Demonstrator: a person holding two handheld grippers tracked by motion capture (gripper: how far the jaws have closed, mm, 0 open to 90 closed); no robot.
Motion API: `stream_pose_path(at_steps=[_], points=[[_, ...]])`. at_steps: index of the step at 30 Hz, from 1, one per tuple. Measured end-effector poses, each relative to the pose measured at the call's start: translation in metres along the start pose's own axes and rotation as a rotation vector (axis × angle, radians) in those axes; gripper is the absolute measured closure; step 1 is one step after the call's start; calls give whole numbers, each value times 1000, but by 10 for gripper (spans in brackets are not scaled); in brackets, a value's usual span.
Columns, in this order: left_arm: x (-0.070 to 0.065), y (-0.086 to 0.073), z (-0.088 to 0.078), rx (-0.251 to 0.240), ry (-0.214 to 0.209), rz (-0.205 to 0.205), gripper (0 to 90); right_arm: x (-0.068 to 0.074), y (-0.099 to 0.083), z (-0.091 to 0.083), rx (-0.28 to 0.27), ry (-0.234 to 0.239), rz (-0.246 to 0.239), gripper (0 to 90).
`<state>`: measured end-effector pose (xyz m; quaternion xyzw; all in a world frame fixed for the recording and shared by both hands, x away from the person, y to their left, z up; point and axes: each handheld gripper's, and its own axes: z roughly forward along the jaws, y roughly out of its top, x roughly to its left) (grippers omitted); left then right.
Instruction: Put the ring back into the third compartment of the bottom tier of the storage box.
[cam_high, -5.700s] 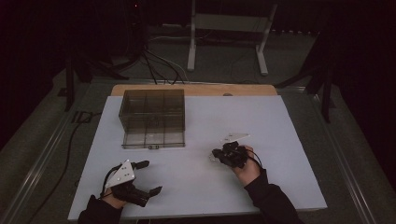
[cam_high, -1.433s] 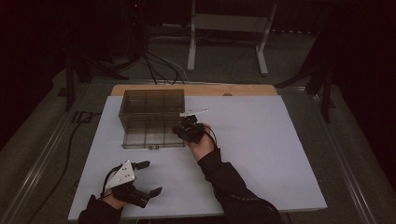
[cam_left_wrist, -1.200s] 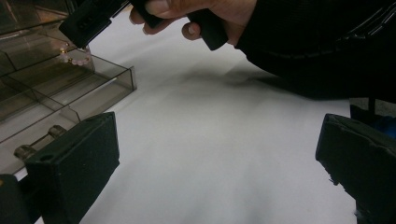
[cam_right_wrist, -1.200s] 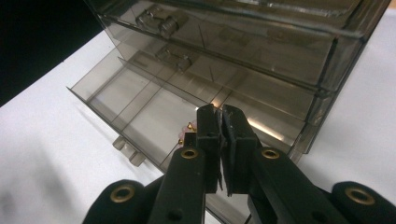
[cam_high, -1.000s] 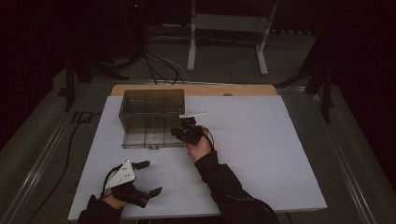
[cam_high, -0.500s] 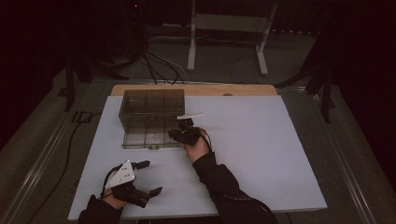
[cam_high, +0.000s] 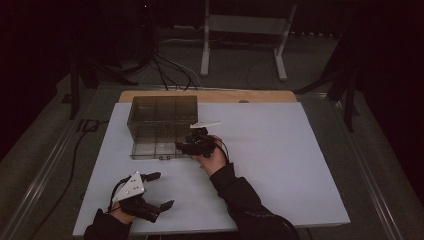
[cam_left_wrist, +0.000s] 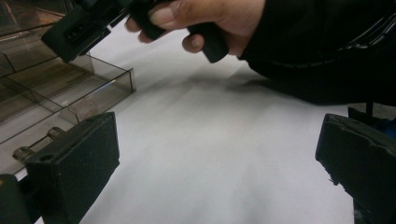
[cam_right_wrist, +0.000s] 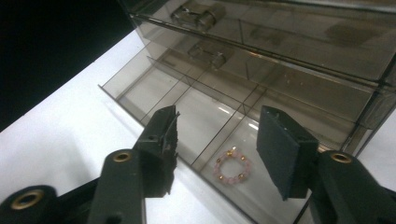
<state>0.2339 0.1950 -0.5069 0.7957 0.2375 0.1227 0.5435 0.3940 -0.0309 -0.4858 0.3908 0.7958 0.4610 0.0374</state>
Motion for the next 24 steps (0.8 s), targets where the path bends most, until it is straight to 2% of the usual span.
stream_pose_path(at_steps=[3, 4, 9, 12, 16, 20, 24], points=[[0, 0, 0, 1, 0, 0, 6, 1, 0, -2, 0, 1, -8, 422], [0, 0, 0, 2, 1, -1, 6, 4, 1, -7, -2, -3, -25, 384], [1, 0, 1, 4, 6, -5, 6, 4, 0, -13, 14, -18, -45, 305], [1, 1, 2, 5, 6, -4, 6, 3, -1, -16, 18, -18, -43, 272], [1, 1, 4, 9, 9, -9, 6, 3, -1, -20, 32, 5, -59, 225], [1, 1, 4, 9, 10, -10, 6, 5, -1, -26, 30, 33, -96, 157], [2, 1, 5, 8, 8, -12, 6, 5, 1, -30, 31, 27, -115, 138]])
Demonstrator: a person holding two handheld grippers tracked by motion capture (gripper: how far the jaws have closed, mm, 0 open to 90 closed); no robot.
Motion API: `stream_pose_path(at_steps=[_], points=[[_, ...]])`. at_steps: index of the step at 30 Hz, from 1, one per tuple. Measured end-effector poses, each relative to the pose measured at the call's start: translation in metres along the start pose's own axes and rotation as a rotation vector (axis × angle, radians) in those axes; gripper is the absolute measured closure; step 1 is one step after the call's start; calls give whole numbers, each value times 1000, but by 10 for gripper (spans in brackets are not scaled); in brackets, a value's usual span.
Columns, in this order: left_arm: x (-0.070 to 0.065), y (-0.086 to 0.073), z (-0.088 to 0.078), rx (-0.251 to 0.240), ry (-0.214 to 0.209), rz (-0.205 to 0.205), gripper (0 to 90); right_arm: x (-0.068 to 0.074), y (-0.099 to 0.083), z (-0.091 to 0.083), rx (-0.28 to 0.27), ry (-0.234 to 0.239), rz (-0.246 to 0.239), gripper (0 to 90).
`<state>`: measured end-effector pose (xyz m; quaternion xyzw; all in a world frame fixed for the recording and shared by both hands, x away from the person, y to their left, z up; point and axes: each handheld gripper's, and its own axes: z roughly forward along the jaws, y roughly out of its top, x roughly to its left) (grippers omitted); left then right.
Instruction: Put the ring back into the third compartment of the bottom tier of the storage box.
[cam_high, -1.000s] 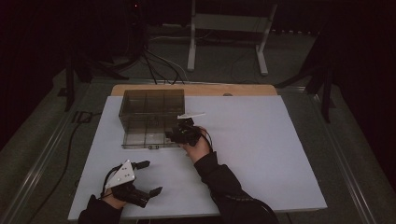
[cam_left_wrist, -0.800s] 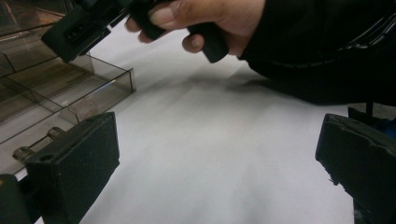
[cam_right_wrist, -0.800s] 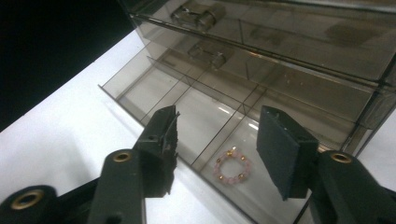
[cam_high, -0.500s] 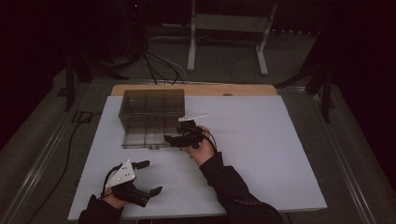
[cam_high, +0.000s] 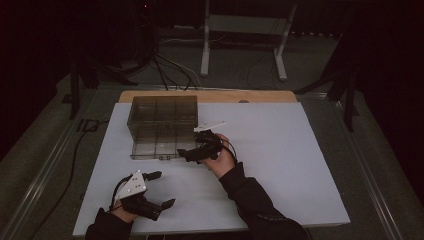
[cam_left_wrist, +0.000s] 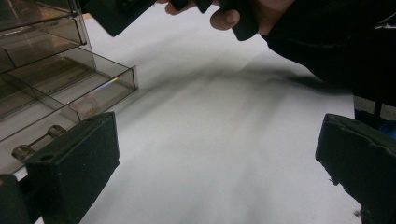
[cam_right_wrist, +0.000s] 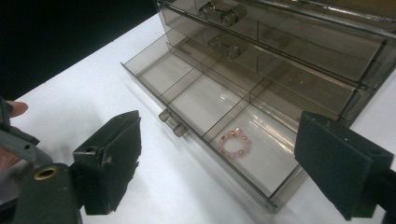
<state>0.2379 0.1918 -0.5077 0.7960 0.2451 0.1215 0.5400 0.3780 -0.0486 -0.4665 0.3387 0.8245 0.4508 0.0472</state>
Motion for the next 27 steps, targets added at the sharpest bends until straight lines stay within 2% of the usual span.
stream_pose_path(at_steps=[4, 9, 14, 15, 22, 27], points=[[0, 0, 1, 2, -3, 0, 6, -1, -1, -5, -5, 19, -16, 103], [0, -1, 0, 3, -4, 3, 6, -5, -3, -8, 17, 46, -32, 3], [1, -2, 1, 4, -6, 1, 6, -7, -3, -13, 12, 43, -27, 0], [1, -2, 2, 8, -11, 6, 6, -7, -3, -18, 8, 24, -43, 0], [0, -2, 2, 7, -14, 7, 6, -7, -6, -37, 7, 0, -87, 0], [-2, -3, 5, 18, -11, 14, 6, -11, -13, -51, -17, 14, -97, 0]])
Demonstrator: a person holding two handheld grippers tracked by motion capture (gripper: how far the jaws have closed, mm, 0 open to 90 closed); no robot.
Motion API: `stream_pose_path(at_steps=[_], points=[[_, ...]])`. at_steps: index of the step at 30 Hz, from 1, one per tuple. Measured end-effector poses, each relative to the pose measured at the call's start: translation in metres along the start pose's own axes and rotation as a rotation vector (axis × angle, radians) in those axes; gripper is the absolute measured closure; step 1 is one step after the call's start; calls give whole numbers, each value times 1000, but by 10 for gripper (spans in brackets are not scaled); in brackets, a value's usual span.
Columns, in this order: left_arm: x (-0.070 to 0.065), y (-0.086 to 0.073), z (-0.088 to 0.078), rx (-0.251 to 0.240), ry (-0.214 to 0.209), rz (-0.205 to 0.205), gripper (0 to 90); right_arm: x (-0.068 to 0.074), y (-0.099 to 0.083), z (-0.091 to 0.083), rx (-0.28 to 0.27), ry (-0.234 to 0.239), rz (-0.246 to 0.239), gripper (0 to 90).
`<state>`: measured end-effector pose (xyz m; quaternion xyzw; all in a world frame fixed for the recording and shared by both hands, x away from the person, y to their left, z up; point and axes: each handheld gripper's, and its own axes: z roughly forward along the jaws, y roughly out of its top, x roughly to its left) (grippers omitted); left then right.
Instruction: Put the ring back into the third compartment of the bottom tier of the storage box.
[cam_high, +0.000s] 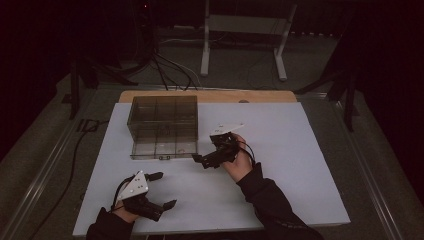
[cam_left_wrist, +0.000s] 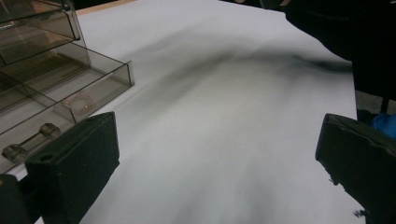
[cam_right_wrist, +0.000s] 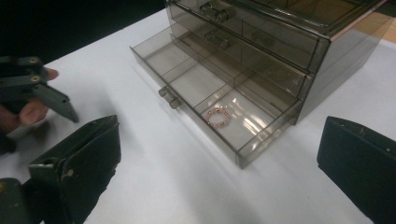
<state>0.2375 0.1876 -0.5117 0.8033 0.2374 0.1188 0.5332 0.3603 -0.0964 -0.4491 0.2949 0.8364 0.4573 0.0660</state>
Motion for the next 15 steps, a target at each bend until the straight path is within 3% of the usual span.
stream_pose_path(at_steps=[3, 7, 15], points=[[-1, -1, -1, -1, -1, 0, 6, -3, -7, -8, -26, 7, -15, 0], [-1, -1, -3, -1, 3, 0, 6, -8, -18, -17, -50, 36, 2, 0], [0, -1, -3, -2, 3, -1, 6, -17, -39, -32, -32, 3, -19, 0]])
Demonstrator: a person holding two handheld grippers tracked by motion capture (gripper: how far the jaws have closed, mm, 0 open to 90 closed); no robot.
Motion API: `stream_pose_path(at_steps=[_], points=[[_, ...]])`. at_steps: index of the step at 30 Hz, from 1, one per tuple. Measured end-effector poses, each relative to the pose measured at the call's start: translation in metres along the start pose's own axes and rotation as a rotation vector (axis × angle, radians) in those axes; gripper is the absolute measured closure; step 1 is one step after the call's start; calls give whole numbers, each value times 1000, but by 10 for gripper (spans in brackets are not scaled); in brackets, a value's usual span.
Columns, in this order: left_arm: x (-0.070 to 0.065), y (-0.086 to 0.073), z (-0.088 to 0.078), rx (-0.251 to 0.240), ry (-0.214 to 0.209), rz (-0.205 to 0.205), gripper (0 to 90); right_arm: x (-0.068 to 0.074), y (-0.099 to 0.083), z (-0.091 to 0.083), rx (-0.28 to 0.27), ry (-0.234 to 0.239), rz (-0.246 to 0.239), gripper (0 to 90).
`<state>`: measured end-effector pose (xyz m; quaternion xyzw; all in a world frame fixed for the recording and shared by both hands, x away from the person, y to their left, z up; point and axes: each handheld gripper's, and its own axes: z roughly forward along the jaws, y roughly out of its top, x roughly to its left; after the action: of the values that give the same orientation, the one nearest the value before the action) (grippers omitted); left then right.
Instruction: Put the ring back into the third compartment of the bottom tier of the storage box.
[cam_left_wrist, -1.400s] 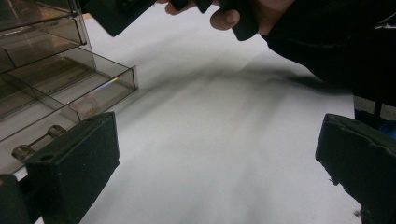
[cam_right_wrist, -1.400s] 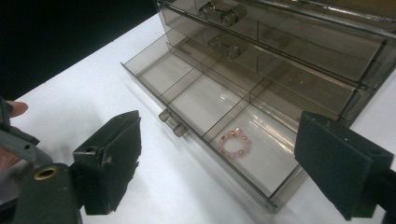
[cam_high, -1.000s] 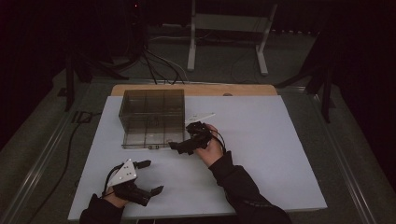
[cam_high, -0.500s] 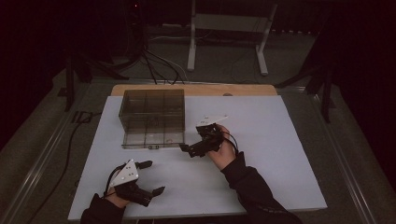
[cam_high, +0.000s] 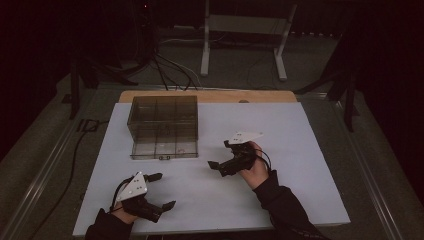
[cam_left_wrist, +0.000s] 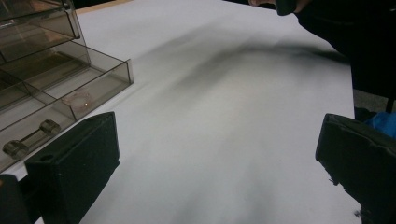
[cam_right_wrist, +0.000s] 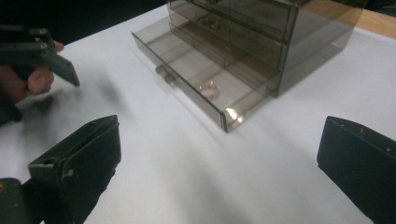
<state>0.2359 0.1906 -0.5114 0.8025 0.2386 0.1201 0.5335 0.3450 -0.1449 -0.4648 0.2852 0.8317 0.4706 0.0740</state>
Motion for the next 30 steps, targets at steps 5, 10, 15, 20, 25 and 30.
stream_pose_path(at_steps=[5, 10, 15, 20, 25, 30], points=[[0, 0, 0, 1, 2, 0, 6, -5, -18, -10, 9, -11, -8, 0], [0, 0, 0, 4, 1, 0, 6, -10, -37, -20, 12, -16, 9, 0], [0, 0, 0, 5, -1, 0, 6, -16, -51, -34, -4, -24, 20, 0], [0, 0, 0, 4, 0, -2, 6, -16, -61, -45, -11, -29, 11, 0], [0, 0, 0, 3, 0, -3, 6, -18, -75, -61, -14, -29, 26, 0], [0, 0, 0, 7, 0, 1, 6, -21, -88, -80, -20, -54, 43, 0]])
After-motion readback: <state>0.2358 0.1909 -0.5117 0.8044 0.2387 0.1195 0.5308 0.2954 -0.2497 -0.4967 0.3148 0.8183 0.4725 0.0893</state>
